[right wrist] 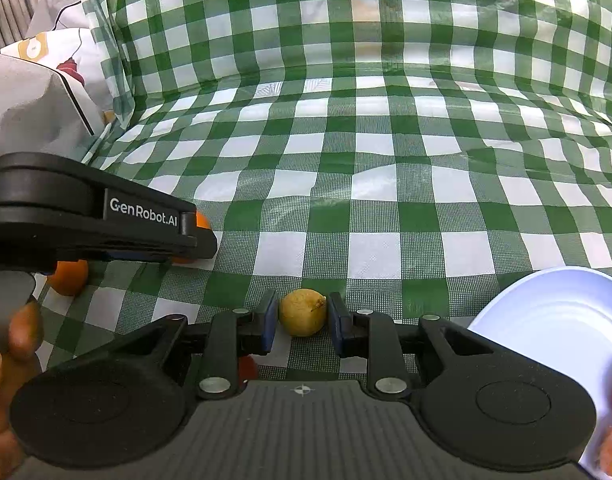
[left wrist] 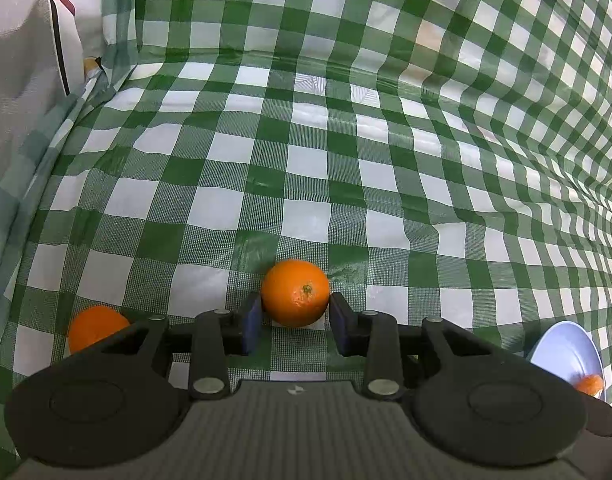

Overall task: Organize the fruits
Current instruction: 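Grasp a small yellow fruit with the right gripper while the left grasps an orange mandarin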

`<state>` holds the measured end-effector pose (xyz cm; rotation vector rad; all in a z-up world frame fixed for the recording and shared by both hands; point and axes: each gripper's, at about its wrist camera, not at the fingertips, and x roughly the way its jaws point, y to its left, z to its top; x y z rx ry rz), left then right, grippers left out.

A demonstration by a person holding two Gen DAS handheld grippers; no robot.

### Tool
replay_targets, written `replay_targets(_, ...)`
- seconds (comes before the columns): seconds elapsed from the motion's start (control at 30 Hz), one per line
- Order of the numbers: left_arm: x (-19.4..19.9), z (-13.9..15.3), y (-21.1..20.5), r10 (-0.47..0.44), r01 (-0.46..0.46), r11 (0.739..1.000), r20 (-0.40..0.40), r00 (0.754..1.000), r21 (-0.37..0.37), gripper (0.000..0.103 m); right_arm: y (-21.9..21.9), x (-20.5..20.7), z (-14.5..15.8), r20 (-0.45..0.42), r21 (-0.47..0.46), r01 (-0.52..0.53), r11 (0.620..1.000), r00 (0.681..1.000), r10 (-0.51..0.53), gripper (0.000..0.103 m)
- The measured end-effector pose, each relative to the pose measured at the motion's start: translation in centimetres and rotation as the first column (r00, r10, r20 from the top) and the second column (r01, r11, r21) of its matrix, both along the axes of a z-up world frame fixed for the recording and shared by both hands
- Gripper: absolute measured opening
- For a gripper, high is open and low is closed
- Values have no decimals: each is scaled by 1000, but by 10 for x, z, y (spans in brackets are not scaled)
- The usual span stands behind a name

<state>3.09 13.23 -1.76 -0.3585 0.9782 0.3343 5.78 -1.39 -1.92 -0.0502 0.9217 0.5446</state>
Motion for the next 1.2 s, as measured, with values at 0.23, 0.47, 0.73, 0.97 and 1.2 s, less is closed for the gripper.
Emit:
replay_targets(0.23,-1,0,-1,2,-2,1000,0,1000,0,39,1,0,1,1,-1,2,1000,1000,-2,28)
replay_targets(0.47,1,-1,-1,-3,3,1000,0,1000,5,39,2,-1,1,2,-1,4,1000,1000,-4,28)
replay_targets(0.73,1,-1,-1,-12,12,1000,-3,1000,12,39,2,-1,1,4,1,7,1000,1000,-7,28)
replay_targets(0.97,0,9,-2,-22,22,1000,9,1000,18,39,-2,-3,7,29,29,15,999,999,-16,28)
replay_targets(1.2,-7,27,-8,-32,31,999,26,999,41,39,-8,-7,18,53,55,22,998,998,-25,28)
